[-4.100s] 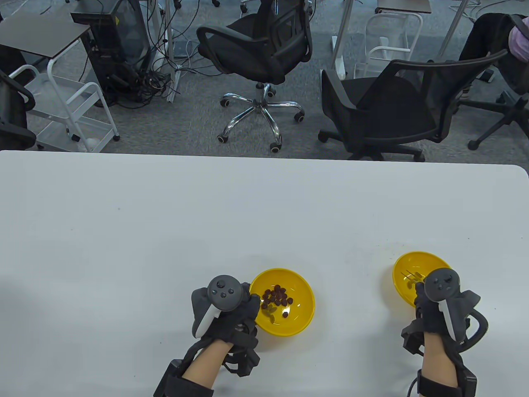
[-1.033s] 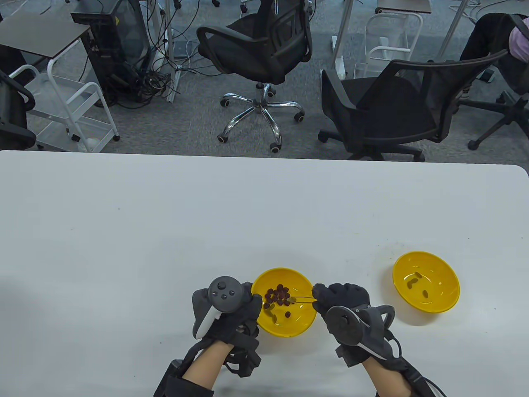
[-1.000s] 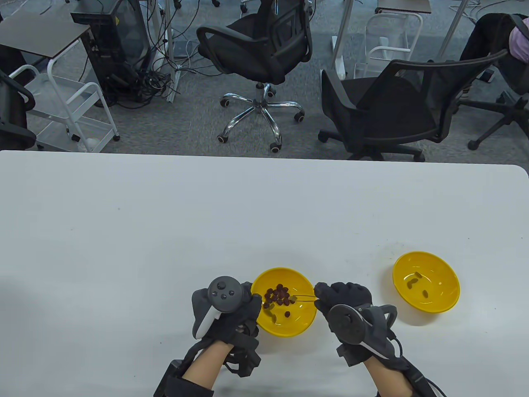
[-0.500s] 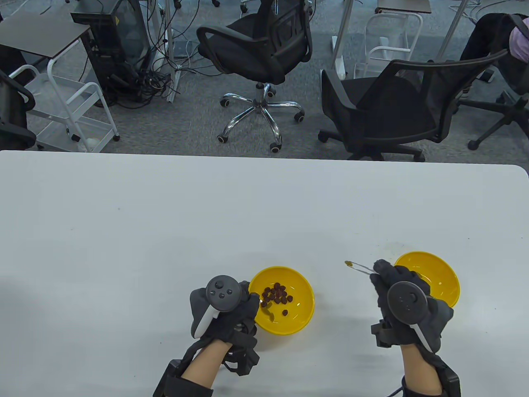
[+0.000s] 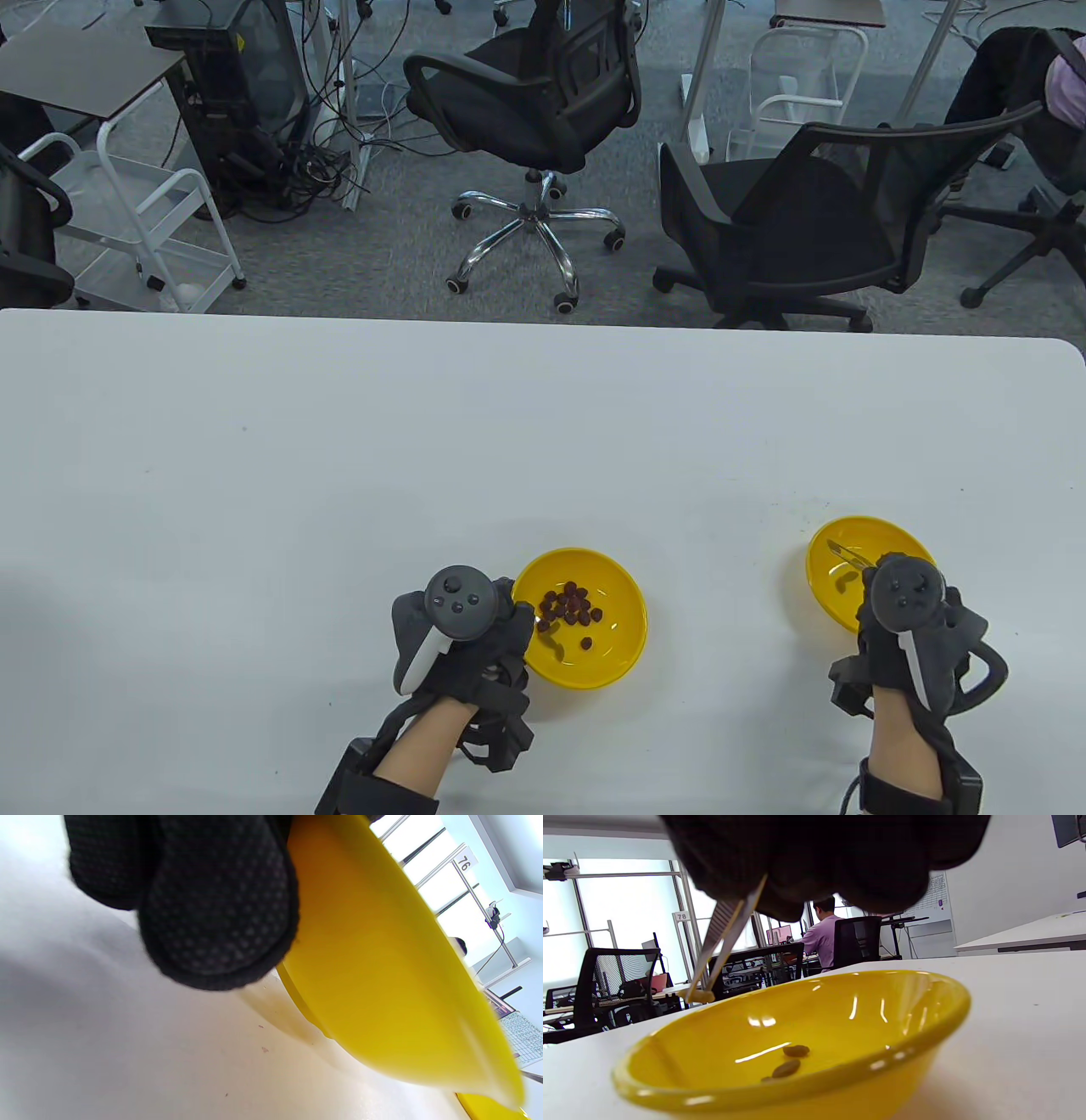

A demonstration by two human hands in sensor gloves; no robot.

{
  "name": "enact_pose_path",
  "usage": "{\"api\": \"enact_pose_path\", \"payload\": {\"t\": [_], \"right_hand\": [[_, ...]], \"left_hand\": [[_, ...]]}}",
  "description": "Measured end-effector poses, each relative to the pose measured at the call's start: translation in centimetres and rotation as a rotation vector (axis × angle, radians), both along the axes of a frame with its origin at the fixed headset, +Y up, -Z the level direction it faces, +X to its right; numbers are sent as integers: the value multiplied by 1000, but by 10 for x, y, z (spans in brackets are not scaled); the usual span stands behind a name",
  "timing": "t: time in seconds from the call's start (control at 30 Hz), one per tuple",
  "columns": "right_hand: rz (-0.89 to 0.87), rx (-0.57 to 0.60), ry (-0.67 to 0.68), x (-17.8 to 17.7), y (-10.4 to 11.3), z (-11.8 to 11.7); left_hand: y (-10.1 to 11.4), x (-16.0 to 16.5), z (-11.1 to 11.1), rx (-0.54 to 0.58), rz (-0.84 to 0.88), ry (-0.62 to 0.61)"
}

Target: Pick raisins with tweezers into bowl

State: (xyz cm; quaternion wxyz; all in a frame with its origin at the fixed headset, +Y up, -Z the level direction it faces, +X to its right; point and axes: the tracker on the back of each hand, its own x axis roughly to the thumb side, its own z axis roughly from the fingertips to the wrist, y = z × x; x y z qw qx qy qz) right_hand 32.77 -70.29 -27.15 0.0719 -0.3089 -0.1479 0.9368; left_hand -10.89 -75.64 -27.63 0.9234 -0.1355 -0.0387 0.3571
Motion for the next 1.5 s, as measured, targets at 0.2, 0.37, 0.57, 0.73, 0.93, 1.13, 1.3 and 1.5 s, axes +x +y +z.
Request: {"api": "enact_pose_path", "payload": {"t": [0.2,0.37,0.57,0.73,0.93,1.13,1.3,1.5], "right_hand": [[14,-46,-9,2,-7,-4],[24,-69,-11,1,-11,-7],[22,-82,-16,2,-11,-6],[34,-68,-14,0,-9,-5],[63,-9,14,-8,1,-1],[83,71,139,-31,16,5],[-87,113,351,-61,21,6],[-241,29,665,-118,13,9]], "left_hand": [[0,1,0,-1,-2,-1],[0,1,0,-2,0,-2],[0,2,0,-4,-1,-4],[0,1,0,-4,0,-4],[0,1,0,-3,2,-3],[0,1,0,-5,4,-6],[0,2,0,0,4,-10],[0,5,2,7,2,-27]]}}
